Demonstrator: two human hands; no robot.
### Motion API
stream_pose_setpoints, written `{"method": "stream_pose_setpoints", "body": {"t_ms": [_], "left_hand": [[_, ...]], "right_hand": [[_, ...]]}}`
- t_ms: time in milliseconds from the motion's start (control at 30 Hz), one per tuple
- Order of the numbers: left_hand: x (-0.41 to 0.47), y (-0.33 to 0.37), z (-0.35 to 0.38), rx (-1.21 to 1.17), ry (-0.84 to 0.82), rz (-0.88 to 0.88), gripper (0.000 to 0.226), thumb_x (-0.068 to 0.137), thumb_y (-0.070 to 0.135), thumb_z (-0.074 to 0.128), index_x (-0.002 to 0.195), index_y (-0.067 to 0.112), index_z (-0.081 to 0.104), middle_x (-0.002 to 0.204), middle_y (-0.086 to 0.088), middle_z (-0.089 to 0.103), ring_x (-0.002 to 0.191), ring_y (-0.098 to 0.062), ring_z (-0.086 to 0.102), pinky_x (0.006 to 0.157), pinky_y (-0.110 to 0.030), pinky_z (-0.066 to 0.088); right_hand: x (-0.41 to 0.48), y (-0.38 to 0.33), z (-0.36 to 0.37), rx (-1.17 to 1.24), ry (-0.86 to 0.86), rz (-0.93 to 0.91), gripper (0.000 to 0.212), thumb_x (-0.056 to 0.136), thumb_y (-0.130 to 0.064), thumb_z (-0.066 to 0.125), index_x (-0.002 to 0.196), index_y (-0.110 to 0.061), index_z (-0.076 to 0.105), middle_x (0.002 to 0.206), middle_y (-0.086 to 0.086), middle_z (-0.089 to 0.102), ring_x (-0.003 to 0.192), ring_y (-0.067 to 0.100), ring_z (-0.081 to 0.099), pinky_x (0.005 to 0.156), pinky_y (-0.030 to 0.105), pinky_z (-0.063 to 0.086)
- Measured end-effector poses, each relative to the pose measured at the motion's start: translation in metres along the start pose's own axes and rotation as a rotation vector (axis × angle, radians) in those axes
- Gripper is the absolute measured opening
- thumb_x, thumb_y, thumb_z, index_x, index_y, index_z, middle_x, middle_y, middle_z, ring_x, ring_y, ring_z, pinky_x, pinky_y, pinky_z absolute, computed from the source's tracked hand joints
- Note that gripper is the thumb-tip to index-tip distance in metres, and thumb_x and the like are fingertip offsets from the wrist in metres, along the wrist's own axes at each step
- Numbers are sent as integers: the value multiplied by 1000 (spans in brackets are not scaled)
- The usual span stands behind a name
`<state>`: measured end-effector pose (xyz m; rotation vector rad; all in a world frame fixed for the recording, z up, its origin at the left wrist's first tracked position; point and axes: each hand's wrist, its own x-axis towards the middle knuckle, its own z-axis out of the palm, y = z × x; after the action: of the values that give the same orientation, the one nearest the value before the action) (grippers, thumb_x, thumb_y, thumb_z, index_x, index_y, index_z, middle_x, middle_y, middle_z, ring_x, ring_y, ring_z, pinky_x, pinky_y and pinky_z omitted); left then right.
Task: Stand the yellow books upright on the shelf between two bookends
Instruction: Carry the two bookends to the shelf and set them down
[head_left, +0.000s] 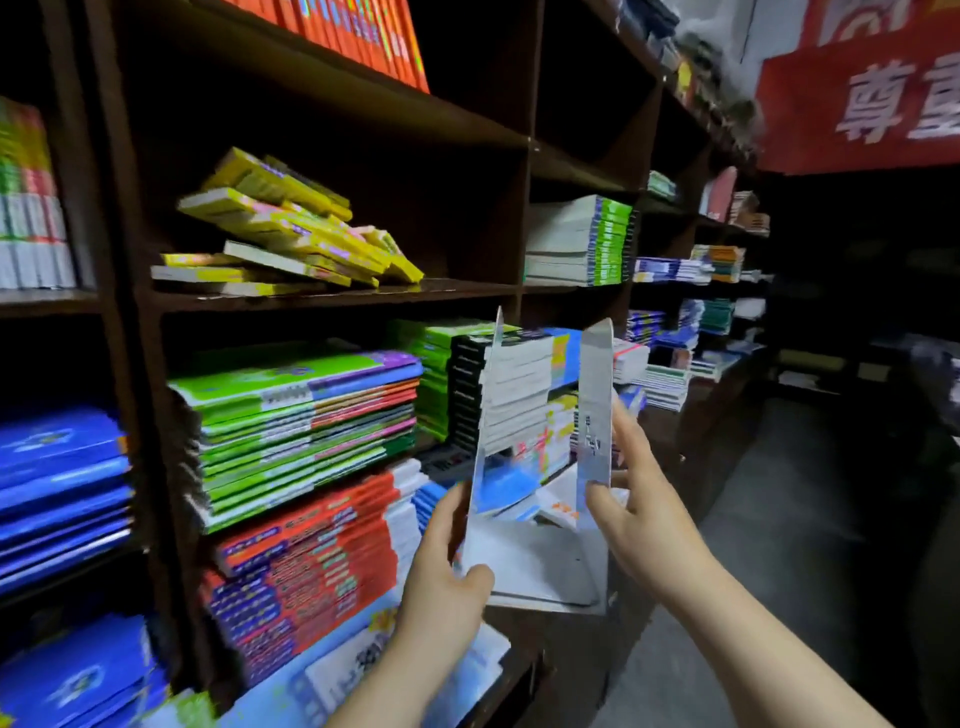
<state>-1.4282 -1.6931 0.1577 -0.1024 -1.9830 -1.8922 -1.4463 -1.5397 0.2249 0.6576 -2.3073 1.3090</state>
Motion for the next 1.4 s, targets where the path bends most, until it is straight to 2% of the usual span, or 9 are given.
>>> {"method": "stream_pose_setpoints", "body": {"t_ms": [133,300,500,767,933,1100,1200,1267,1400], "left_hand": [[75,-11,35,12,79,7,80,72,-21,38,95,56,41,104,32,50,73,22,56,61,-3,44],[169,-19,66,27,192,111,75,68,-20,39,95,49,48,107,26,55,102,4,54,81,-20,45],[248,8,98,61,268,245,65,67,-12,45,98,44,52,90,38,65,86,13,61,70,-4,46],[318,58,136,263,479,457,68,68,-23,39,95,39,50,83,23,65,68,19,57,55,3,40],[367,71,153,370,643,512,66,70,-18,40,89,45,47,70,38,61,57,15,55,46,0,37],[409,76,155,436,741,591,60,76,-13,44,93,45,46,86,24,53,68,14,55,55,0,40],[430,73,153,487,781,602,48,86,-1,46,94,46,41,97,25,47,88,8,51,67,-1,42],[440,69,152,530,804,600,43,88,2,44,94,44,38,98,26,44,89,11,49,70,1,40],[449,55,149,579,851,619,43,88,-1,42,96,40,34,99,27,40,89,21,47,68,8,34]], "right_hand": [[79,54,-9,99,-59,-46,79,86,-2,44,117,-68,12,143,-22,35,75,30,57,70,38,50],[181,112,-6,157,-125,-95,76,86,-4,43,134,-55,13,138,-20,41,81,42,58,75,51,50],[295,133,-26,230,-126,-294,74,84,0,45,127,-55,20,121,-33,44,97,5,54,86,33,46],[410,133,-53,368,-224,-546,74,83,3,45,138,-42,23,119,-5,56,85,39,60,80,48,51],[470,142,-51,454,-267,-635,73,86,0,46,140,-42,19,121,-8,51,93,36,59,80,51,53],[513,145,-43,518,-243,-714,70,89,-6,45,140,-43,14,134,-6,49,71,9,59,64,26,53],[526,148,-32,537,-251,-704,70,91,-6,42,142,-41,9,148,-5,34,103,3,57,65,7,43],[530,152,-26,541,-236,-710,71,91,-4,41,142,-40,7,149,-2,33,122,20,49,78,24,47],[530,160,-15,506,-195,-732,73,90,-4,40,142,-40,5,150,-2,32,112,28,54,84,44,51]]}}
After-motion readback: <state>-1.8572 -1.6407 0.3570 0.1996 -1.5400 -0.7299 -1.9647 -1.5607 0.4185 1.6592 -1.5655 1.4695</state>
